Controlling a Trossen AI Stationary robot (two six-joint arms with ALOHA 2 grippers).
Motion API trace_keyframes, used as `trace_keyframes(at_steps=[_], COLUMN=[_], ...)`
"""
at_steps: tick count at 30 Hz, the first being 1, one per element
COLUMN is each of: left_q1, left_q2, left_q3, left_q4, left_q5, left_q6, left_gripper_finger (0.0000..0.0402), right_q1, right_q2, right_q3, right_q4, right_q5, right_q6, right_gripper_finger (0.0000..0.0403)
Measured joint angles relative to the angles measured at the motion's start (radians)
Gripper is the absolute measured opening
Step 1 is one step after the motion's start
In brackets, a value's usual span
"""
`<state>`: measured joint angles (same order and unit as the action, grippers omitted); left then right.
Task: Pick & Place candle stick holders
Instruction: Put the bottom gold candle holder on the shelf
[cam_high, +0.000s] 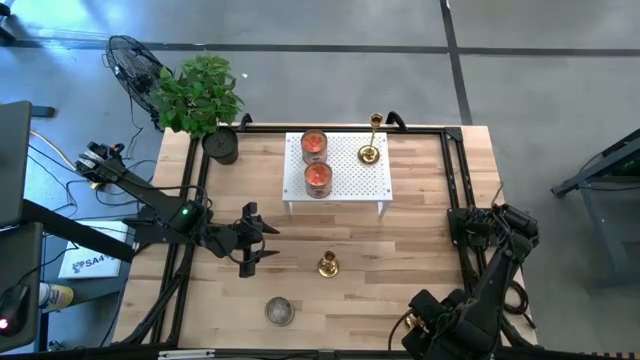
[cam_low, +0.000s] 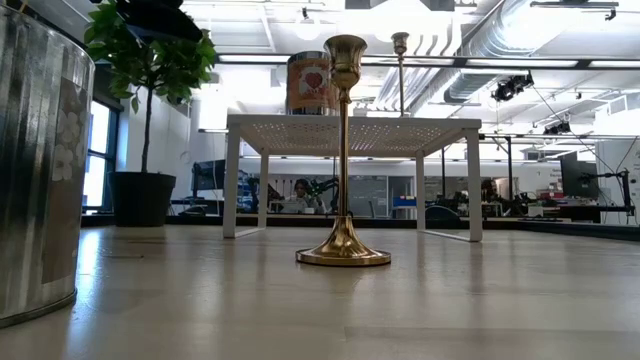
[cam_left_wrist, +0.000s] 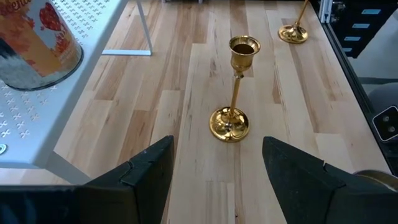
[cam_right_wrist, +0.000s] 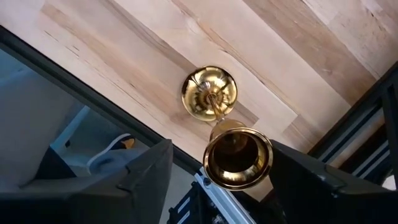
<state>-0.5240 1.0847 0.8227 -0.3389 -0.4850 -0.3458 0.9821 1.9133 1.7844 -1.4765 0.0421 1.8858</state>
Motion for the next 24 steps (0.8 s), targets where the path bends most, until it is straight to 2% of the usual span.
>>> trace_keyframes(at_steps=[12, 24], left_q1=[0.0, 0.0], left_q2=[0.0, 0.0], left_q3=[0.0, 0.0], left_q4=[0.0, 0.0], left_q5=[0.0, 0.0], left_q6=[0.0, 0.0], left_gripper_finger=[0.0239, 0.0239], right_q1=[0.0, 0.0], right_q2=[0.0, -0.002], right_q3=[0.0, 0.0], right_q4=[-0.028, -0.06], right_q5=[-0.055, -0.023], right_q6=[0.024, -0.002], right_gripper_finger=[0.0174, 0.0077])
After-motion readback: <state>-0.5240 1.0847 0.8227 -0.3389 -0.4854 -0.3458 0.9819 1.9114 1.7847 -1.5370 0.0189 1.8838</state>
